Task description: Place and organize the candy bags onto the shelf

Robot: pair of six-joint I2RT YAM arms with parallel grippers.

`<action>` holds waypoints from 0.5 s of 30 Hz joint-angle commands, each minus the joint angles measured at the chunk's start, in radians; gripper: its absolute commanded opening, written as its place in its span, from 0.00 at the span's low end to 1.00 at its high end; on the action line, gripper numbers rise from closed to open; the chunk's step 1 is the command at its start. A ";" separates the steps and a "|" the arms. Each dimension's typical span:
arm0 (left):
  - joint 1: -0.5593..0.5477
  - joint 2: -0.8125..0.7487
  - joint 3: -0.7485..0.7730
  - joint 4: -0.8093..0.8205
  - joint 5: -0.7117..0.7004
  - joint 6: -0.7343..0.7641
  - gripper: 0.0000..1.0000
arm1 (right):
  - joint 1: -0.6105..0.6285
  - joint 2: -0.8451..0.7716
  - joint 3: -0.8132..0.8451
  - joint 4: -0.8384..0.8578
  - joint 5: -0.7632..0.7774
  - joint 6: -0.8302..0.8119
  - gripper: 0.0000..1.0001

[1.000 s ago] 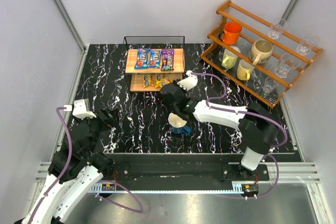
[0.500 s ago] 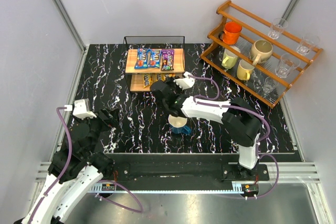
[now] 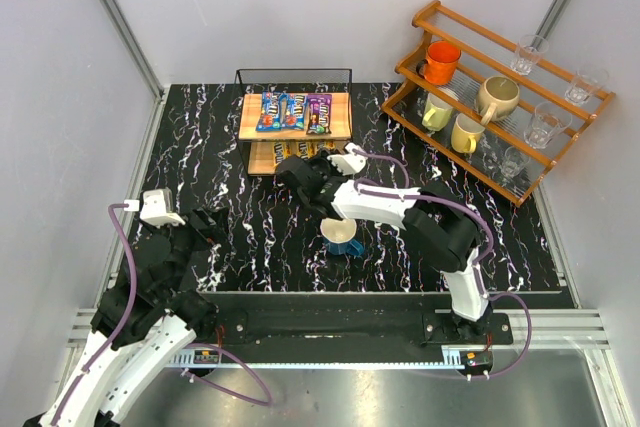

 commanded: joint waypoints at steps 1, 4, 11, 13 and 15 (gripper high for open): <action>-0.011 -0.012 0.013 0.027 0.010 0.008 0.99 | -0.007 0.020 0.045 -0.067 0.096 0.096 0.00; -0.014 -0.012 0.014 0.027 0.007 0.008 0.99 | -0.027 0.030 0.042 -0.089 0.063 0.130 0.00; -0.019 -0.010 0.014 0.025 0.003 0.008 0.99 | -0.059 0.063 0.052 -0.093 -0.002 0.136 0.00; -0.019 -0.012 0.014 0.024 0.000 0.007 0.99 | -0.069 0.073 0.058 -0.093 -0.016 0.139 0.00; -0.019 -0.010 0.014 0.024 -0.001 0.007 0.99 | -0.076 0.084 0.063 -0.093 -0.036 0.141 0.00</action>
